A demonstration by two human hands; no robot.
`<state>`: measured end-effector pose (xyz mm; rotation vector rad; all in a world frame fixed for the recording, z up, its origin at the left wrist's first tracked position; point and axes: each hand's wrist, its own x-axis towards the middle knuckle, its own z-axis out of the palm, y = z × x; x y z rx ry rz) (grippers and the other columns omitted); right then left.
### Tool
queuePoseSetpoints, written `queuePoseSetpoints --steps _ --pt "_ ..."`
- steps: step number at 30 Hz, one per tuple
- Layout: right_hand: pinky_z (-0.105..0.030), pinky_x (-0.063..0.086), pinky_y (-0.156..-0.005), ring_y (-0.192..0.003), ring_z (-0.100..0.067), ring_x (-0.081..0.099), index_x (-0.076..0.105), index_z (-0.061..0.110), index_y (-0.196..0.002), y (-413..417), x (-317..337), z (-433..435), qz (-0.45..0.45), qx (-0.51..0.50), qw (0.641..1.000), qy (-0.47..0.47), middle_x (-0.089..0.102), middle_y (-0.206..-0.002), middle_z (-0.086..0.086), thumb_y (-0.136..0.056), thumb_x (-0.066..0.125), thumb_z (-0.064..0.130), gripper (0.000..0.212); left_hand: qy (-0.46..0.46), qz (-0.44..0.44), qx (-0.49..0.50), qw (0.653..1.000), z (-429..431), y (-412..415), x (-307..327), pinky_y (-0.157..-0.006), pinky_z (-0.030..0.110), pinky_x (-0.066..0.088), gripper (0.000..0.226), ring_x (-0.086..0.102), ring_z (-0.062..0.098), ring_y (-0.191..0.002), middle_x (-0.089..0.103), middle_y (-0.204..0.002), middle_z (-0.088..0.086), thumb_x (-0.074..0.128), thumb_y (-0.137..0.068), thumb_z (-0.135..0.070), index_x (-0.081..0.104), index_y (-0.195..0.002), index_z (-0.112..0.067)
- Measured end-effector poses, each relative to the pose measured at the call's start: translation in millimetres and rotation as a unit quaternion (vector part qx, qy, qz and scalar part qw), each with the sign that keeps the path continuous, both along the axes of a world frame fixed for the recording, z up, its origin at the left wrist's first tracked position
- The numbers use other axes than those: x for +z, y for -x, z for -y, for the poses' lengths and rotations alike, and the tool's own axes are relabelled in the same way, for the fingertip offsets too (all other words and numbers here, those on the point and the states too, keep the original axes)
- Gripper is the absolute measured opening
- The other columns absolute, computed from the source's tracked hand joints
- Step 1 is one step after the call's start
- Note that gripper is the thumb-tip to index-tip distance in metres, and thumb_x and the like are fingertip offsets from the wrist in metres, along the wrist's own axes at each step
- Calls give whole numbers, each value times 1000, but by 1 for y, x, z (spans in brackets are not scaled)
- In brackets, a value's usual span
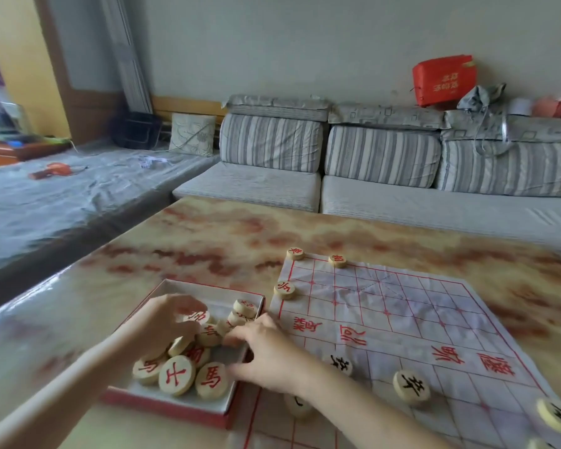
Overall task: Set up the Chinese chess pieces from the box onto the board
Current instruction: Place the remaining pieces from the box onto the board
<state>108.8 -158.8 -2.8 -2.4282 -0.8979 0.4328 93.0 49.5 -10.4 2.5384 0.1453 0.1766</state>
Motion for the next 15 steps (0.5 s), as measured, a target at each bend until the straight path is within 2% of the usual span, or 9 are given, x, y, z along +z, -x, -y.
queuePoseSetpoints --steps 2,4,6,8,11,15 --pt "-38 29 -108 -127 -27 29 53 28 -124 10 -6 -11 18 -7 999 41 36 -122 -7 -77 67 39 50 -30 1 -18 999 -4 9 -5 -85 20 47 30 62 7 -93 67 -105 -8 72 -75 -21 66 -103 -30" --pt "-38 21 -108 -127 -28 26 54 23 -124 16 -8 -18 43 -18 997 67 35 -114 -5 -77 68 39 51 -55 15 -44 997 -3 14 -8 -86 19 46 32 61 7 -97 65 -110 -8 71 -77 -24 65 -108 -27" --pt "-40 9 -113 -131 -27 19 51 16 -126 20 -11 -24 69 -18 993 91 41 -122 -8 -78 68 37 55 -85 32 -56 994 -1 15 -10 -91 23 45 33 60 12 -104 64 -114 -6 68 -78 -24 64 -111 -26" --pt "-44 4 -116 -135 -29 16 50 12 -126 21 -14 -29 92 -14 989 113 42 -133 -9 -77 68 37 58 -105 42 -44 993 -1 15 -12 -93 24 43 36 57 15 -108 61 -118 -4 67 -79 -25 62 -115 -25" --pt "-44 11 -114 -131 -29 22 52 11 -123 23 -16 -32 99 -18 989 106 45 -131 -8 -76 69 37 56 -120 36 -14 992 -4 18 -16 -86 23 43 34 57 14 -96 64 -110 -3 63 -81 -31 62 -114 -24" --pt "-32 22 -102 -121 -19 30 54 21 -122 22 -14 -24 73 -55 996 3 48 -126 0 -73 70 36 53 -128 15 -1 992 -12 20 -18 -78 27 47 25 58 16 -87 68 -93 -6 61 -78 -41 66 -99 -27"
